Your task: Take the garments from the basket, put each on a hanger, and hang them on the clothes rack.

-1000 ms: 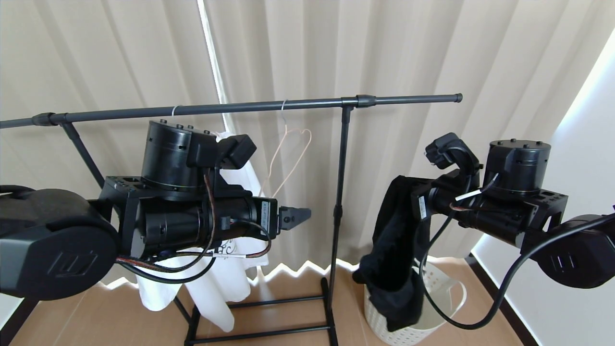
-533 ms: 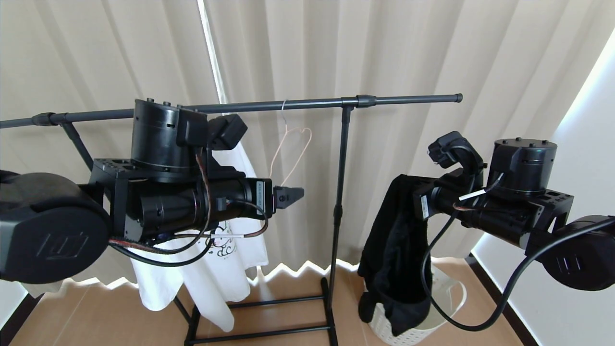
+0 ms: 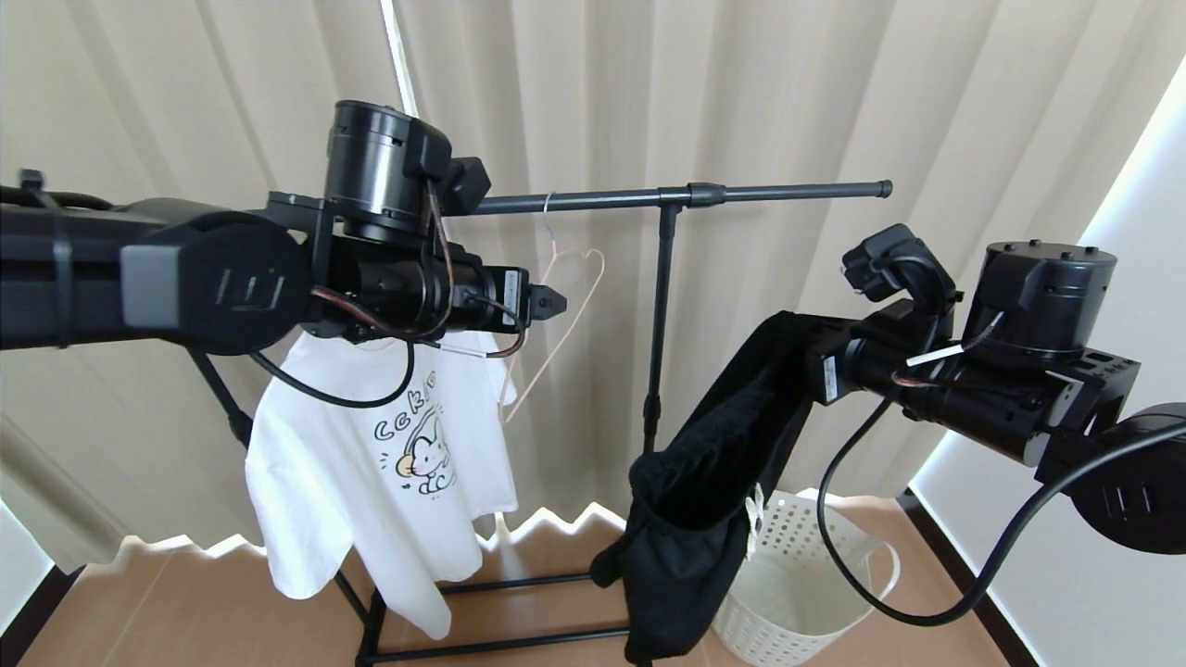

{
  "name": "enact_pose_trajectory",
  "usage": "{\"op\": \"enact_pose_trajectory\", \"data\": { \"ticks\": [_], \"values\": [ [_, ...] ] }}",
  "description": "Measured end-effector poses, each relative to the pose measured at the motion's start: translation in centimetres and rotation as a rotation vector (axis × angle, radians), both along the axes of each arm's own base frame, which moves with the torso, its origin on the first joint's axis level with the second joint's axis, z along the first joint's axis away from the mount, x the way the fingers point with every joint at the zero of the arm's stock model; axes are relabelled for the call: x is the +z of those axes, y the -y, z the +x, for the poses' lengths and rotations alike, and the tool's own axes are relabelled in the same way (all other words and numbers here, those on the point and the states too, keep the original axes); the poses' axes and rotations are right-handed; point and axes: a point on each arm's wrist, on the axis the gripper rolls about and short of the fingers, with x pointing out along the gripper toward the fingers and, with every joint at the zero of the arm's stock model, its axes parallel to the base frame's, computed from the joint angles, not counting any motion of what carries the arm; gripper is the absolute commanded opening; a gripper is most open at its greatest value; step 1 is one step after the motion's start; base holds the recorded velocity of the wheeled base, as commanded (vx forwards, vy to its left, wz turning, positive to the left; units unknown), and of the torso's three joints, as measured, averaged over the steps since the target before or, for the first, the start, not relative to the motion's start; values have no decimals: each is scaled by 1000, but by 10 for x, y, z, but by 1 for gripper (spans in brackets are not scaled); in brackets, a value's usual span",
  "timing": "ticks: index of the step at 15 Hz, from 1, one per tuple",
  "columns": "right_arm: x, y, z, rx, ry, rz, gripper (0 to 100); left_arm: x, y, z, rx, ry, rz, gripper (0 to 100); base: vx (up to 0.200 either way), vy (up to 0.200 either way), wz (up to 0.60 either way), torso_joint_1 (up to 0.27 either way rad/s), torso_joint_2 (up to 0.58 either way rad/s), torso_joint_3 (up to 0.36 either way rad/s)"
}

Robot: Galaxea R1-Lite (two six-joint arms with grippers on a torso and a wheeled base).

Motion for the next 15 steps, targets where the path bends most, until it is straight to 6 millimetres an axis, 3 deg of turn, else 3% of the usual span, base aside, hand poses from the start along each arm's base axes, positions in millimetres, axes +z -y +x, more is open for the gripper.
{"op": "enact_pose_trajectory", "data": {
  "ticks": [7, 11, 15],
  "values": [
    [9, 1, 1, 1, 44, -21, 0, -26, 16, 72, 77, -5, 84, 100, 0, 0, 0, 0, 0, 0],
    [11, 3, -2, 2, 51, -19, 0, -43, 18, 97, 86, -52, 116, 100, 0, 0, 0, 0, 0, 0],
    [12, 3, -4, 2, 53, -18, 0, -60, 16, 108, 93, -75, 132, 100, 0, 0, 0, 0, 0, 0]
  ]
}}
